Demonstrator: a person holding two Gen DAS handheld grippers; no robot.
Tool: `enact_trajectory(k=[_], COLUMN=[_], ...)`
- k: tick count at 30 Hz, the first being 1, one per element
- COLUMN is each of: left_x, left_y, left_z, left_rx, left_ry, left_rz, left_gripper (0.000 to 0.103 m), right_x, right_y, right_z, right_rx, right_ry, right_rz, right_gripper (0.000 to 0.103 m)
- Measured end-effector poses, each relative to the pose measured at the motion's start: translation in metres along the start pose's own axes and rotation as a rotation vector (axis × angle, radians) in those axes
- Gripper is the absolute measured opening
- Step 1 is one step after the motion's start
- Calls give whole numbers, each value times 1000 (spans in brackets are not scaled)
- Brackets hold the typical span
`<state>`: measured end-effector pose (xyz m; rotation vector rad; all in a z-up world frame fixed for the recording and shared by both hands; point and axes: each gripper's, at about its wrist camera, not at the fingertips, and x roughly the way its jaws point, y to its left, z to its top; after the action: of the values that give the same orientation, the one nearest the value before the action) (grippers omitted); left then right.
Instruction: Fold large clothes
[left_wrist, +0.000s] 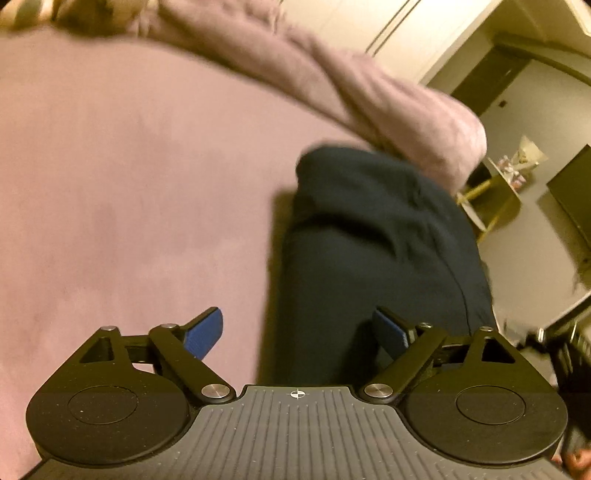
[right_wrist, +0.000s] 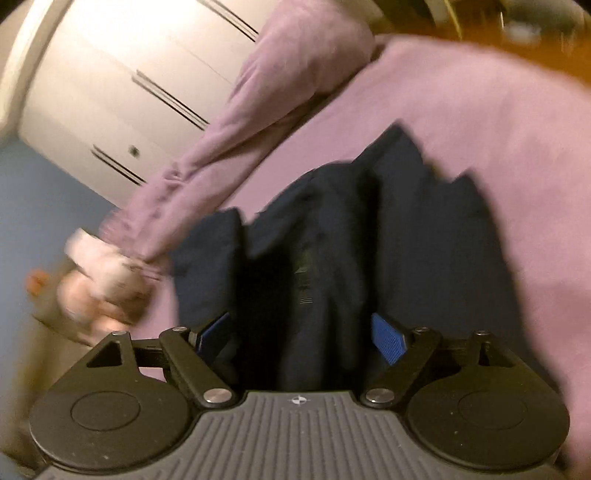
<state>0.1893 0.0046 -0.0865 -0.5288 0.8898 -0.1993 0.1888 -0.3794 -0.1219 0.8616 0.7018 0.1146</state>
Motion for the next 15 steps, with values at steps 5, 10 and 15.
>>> enact_trajectory(k=[5, 10, 15], left_x=[5, 7, -13], left_y=[-14, -18, -7], left_z=[-5, -5, -4], left_rx=[55, 53, 51], left_ry=[6, 23, -22], left_rz=[-3, -14, 17], left_gripper=[90, 90, 90], right_x=[23, 50, 38], right_y=[28, 65, 82], right_z=[3, -8, -17], right_rx=[-65, -282, -389], right_ry=[60, 87, 17], right_rz=[50, -90, -170], right_gripper=[88, 62, 24])
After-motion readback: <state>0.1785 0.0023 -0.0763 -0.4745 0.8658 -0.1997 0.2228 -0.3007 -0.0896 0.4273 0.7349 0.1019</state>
